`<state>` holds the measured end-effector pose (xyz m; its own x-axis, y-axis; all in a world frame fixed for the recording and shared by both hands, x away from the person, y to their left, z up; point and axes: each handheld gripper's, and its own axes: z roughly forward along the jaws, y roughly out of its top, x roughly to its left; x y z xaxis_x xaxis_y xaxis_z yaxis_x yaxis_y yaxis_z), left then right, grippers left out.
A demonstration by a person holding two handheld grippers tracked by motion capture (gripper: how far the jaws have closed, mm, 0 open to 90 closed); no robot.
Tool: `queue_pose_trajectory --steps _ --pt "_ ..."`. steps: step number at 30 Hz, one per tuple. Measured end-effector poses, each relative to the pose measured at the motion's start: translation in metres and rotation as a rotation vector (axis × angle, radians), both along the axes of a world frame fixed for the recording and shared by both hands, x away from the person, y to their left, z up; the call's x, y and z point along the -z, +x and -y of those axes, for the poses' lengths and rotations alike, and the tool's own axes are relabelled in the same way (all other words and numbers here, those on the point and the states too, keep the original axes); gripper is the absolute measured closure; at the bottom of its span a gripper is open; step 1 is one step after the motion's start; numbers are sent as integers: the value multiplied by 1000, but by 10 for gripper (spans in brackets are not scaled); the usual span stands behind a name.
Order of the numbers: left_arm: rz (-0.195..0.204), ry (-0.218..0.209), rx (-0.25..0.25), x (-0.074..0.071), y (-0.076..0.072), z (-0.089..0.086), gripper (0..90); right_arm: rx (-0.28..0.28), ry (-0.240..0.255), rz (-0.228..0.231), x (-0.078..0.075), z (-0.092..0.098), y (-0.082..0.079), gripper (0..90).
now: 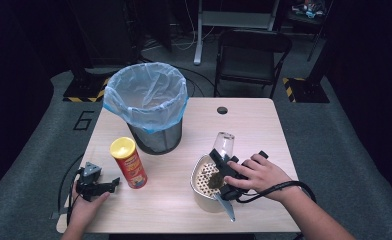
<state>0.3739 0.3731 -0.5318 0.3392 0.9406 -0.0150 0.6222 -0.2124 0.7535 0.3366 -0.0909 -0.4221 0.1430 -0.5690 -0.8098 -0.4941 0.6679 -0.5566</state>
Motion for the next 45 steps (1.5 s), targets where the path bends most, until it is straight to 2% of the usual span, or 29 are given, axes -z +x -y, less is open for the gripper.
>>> queue_pose_trajectory --steps 9,12,17,23,24,25,26,29,30,31,32,37,38,39,40,41,42,43,44,45 --pt "0 0 0 0 0 0 133 -1 -10 1 -2 0 0 355" --pt "0 0 0 0 0 0 133 -1 4 2 -2 0 0 354" --pt "0 0 0 0 0 0 133 -1 0 10 -3 0 0 353" --pt "0 0 0 0 0 0 133 -8 28 24 -2 0 0 353" --pt "0 0 0 0 0 0 133 10 67 16 0 1 -1 353" --pt "0 0 0 0 0 0 133 -15 45 31 -1 0 1 353" --pt "0 1 0 0 0 0 133 1 -37 50 -6 -1 -1 354" --pt "0 0 0 0 0 0 133 0 -22 60 -5 -1 -2 353" --pt "0 1 0 0 0 0 133 10 58 55 0 1 -2 353" --pt "0 0 0 0 0 0 133 8 84 59 1 1 -2 353" --pt "0 0 0 0 0 0 133 -5 36 88 -4 0 -1 353" --pt "0 1 0 0 0 0 133 -1 112 108 -5 2 -1 351" --pt "0 0 0 0 0 0 133 -6 270 147 -4 3 -1 349" --pt "0 0 0 0 0 0 133 -6 270 147 -4 3 -1 349" --pt "0 1 0 0 0 0 133 6 361 119 -6 4 -1 349" --pt "0 0 0 0 0 0 133 4 382 121 -9 4 -2 349" --pt "0 0 0 0 0 0 133 -23 370 169 -15 2 -3 348" --pt "0 0 0 0 0 0 133 -23 370 169 -15 2 -3 348" --pt "0 0 0 0 0 0 133 6 526 87 -12 5 -2 346" --pt "0 0 0 0 0 0 133 6 526 87 -12 5 -2 346"
